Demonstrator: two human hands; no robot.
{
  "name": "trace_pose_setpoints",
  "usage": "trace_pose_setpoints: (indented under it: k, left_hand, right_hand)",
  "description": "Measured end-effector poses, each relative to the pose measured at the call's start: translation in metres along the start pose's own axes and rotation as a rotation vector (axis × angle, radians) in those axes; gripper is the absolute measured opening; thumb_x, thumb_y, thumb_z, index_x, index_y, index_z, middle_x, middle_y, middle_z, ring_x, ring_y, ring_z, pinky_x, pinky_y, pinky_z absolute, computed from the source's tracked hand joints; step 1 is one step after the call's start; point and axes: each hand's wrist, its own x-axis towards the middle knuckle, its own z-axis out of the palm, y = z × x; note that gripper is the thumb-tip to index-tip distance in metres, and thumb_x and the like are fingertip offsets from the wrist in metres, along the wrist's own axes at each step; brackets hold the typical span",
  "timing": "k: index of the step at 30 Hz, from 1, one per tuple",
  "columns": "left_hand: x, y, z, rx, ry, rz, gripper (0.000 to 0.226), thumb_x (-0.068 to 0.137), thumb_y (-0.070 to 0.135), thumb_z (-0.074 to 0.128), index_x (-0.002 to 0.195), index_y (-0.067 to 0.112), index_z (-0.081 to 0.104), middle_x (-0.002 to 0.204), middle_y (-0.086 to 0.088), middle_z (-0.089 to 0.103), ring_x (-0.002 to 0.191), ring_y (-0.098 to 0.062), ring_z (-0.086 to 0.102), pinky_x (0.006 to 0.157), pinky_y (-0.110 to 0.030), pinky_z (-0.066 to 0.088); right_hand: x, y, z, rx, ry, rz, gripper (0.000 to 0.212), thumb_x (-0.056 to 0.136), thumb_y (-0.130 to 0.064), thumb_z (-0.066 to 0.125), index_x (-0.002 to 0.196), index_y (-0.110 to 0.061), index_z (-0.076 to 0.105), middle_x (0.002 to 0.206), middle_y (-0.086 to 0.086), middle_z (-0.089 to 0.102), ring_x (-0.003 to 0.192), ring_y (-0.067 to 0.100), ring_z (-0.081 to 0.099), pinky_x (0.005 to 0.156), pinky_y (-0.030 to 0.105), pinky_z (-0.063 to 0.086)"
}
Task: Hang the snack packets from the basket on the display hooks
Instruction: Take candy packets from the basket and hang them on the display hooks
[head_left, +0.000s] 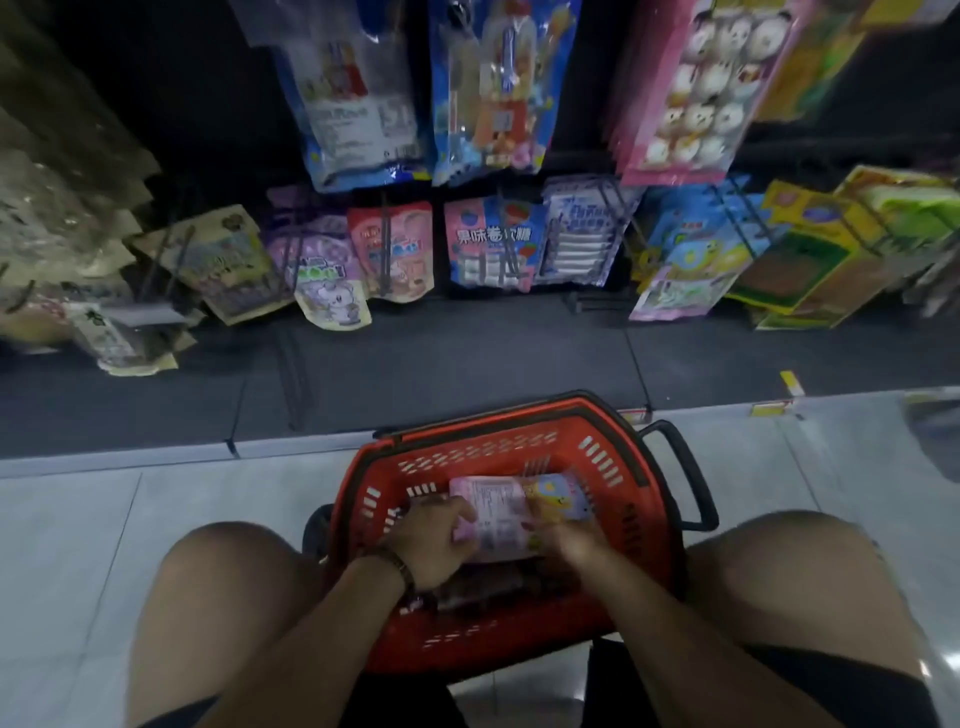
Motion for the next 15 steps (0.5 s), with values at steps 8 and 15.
trace_pose_setpoints:
  k: [8,15]
  left_hand:
    - [0.030,0.002,0.000,0.068,-0.125,-0.073,0.054,0.104,0.035,0.051,0.155,0.019,0.045,0.149,-0.009,0.056,0.128,-0.028,0.060,0.106,-0.039,0.052]
    - [0.037,0.010,0.001,0.106,-0.142,-0.084,0.038,0.103,0.031,0.055,0.138,0.016,0.059,0.140,-0.012,0.059,0.122,-0.029,0.059,0.104,-0.042,0.051]
  right_hand:
    - [0.032,0.010,0.003,0.555,-0.223,0.271,0.054,0.110,-0.046,0.041,0.129,-0.003,0.067,0.116,0.027,0.072,0.099,0.044,0.069,0.066,0.039,0.055]
    - [0.058,0.028,0.005,0.713,-0.161,0.394,0.051,0.095,-0.047,0.073,0.122,-0.005,0.075,0.107,0.026,0.079,0.099,0.043,0.075,0.079,0.053,0.061]
